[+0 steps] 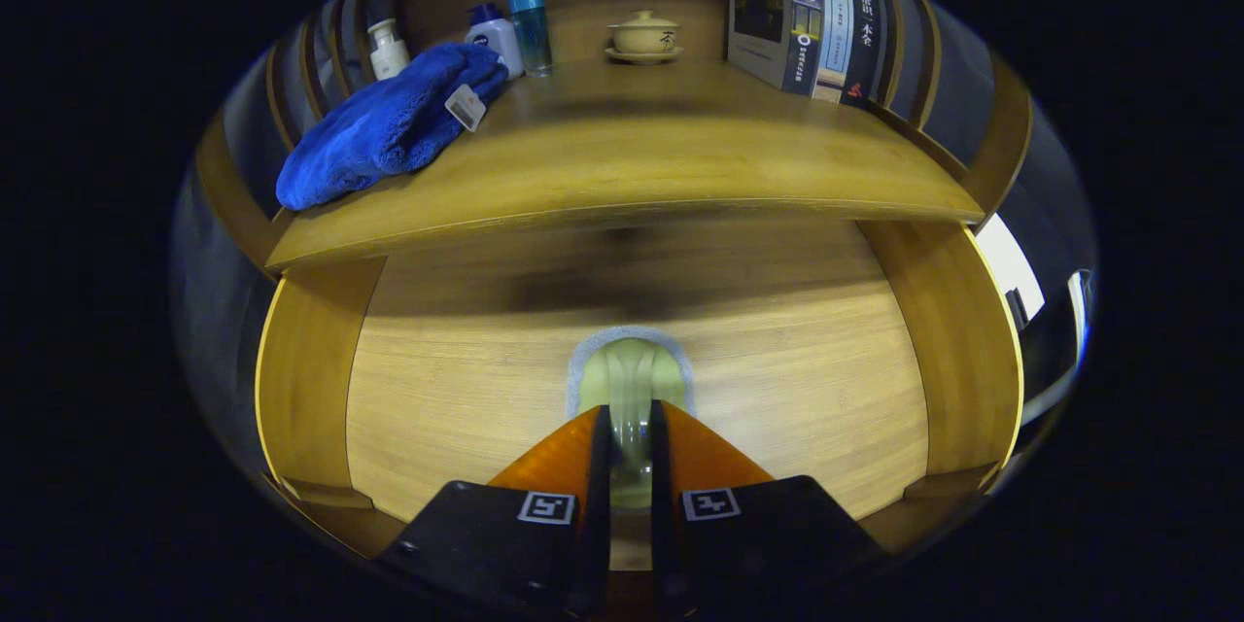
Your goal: Pull open the drawer, take out the items inside it, and place them on the countertop above the cabinet.
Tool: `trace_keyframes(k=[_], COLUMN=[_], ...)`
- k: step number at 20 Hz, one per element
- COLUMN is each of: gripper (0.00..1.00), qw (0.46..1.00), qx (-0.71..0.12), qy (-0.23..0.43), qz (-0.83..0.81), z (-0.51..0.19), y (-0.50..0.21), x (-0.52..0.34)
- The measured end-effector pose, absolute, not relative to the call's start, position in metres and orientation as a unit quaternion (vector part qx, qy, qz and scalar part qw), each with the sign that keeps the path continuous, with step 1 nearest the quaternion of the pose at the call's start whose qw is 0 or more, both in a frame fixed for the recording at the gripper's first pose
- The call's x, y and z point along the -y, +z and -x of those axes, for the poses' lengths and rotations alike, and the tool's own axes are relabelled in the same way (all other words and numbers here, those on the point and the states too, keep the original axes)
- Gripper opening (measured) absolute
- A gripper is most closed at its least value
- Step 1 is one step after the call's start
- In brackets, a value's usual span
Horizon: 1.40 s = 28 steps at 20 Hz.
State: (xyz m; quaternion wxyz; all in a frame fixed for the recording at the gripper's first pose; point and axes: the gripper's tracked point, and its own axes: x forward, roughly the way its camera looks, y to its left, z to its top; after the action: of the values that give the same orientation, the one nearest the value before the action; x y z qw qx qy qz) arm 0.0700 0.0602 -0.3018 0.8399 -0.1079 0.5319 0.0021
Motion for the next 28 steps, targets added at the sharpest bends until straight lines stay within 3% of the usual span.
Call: trace_keyframes(k=[16,28], gripper=[0.26,0.26], qw=[0.861,0.872], qx=[-0.491,-0.47], qy=[0.019,0.019], qz=[0.13,0.139], z=[-0.073,-0.132], y=[-0.199,-0.149], x=[-0.072,-0.101])
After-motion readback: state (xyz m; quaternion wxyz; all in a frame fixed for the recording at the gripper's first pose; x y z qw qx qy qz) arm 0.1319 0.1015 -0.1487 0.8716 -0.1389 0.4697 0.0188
